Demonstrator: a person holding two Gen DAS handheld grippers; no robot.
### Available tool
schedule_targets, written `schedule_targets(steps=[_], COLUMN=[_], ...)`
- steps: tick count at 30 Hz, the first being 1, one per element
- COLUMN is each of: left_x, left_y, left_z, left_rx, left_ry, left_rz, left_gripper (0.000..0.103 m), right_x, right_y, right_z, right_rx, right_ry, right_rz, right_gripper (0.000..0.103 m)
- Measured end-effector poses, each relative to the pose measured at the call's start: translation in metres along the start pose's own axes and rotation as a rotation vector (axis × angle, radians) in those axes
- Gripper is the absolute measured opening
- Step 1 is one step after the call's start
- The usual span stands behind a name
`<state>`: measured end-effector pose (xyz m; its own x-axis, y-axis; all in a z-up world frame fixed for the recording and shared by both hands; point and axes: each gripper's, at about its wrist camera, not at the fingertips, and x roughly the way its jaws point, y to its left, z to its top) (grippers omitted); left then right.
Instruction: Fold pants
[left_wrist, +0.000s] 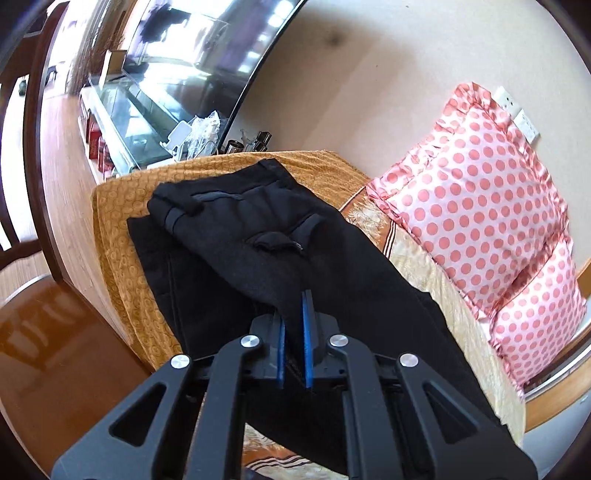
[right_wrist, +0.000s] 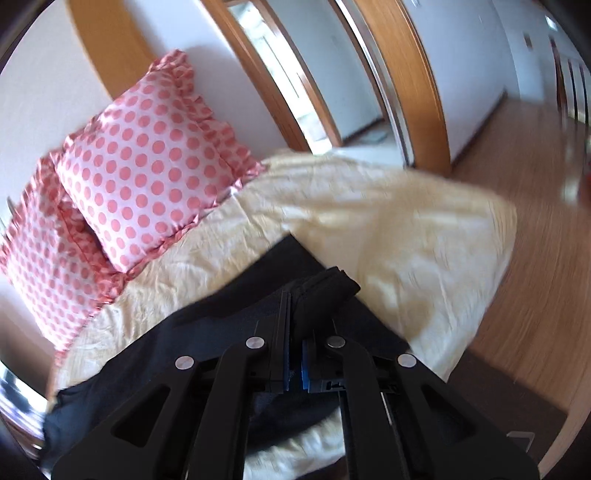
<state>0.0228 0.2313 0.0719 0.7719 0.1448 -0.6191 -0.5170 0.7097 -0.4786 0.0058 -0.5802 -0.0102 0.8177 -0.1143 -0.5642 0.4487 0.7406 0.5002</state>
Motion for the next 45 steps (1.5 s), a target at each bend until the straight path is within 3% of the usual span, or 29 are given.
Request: schedule_targets(steps=[4,10,13,14,15,16,17,18,20,23,28,31,36,37,39,45], left_x=[0.002,0.005,0.009,0.007,0.003,0.000,-0.004,-0.012,-0.027,-0.041,-0.036,-0.023,-0.009,-0.008,-0.004,0.010], left_y=[0.003,0.022,0.026,0.023,0.017,0.015,0.012,0.008,-0.001,-0.022,-0.091,-0.134,-0.185,-0.190,-0.195,-0.196], left_z=[-0.004,-0.022,-0.029,-0.030,-0.031,-0.031,-0.032,-0.033,-0.036,-0.042,-0.077,-0.111,-0.159,-0.164,-0.169,-0.178], left_rx=[0.016,-0.016,-0.013,0.011,0.048,0.069,0.094,0.130,0.190,0.271,0.483,0.632,0.814,0.829,0.849,0.849], left_ry=[0.010,0.022,0.020,0.010,-0.010,-0.027,-0.049,-0.091,-0.179,-0.223,-0.145,-0.064,-0.034,-0.037,-0.032,0.016], left_rz=[0.024,0.052,0.059,0.074,0.105,0.122,0.147,0.187,0.259,0.257,0.081,-0.036,-0.140,-0.152,-0.164,-0.159], left_gripper=[0.007,0.007,0.009,0.014,0.018,0.020,0.029,0.036,0.046,0.055,0.074,0.079,0.085,0.085,0.088,0.088], right_x=[0.013,0.012,0.006,0.001,-0.003,-0.011,-0.017,-0.025,-0.034,-0.020,0.052,0.088,0.113,0.114,0.110,0.093], right_y=[-0.012,-0.006,-0.005,-0.006,-0.007,-0.007,-0.006,-0.003,0.005,0.022,0.070,0.076,0.062,0.059,0.055,0.060], right_z=[-0.017,-0.021,-0.022,-0.022,-0.021,-0.020,-0.019,-0.016,-0.007,0.011,0.036,0.049,0.053,0.051,0.048,0.044], right_rx=[-0.013,-0.084,-0.111,-0.107,-0.105,-0.109,-0.122,-0.154,-0.219,-0.304,-0.485,-0.487,-0.463,-0.459,-0.452,-0.519], right_ry=[0.060,0.057,0.063,0.059,0.050,0.025,-0.003,-0.053,-0.118,-0.090,0.083,0.155,0.243,0.252,0.243,0.146], right_rz=[-0.045,-0.074,-0.078,-0.084,-0.095,-0.122,-0.174,-0.236,-0.297,-0.220,-0.144,-0.164,-0.186,-0.179,-0.138,-0.166], right_gripper=[0.004,0.004,0.012,0.025,0.046,0.058,0.077,0.078,0.078,0.073,0.063,0.060,0.057,0.054,0.028,0.009])
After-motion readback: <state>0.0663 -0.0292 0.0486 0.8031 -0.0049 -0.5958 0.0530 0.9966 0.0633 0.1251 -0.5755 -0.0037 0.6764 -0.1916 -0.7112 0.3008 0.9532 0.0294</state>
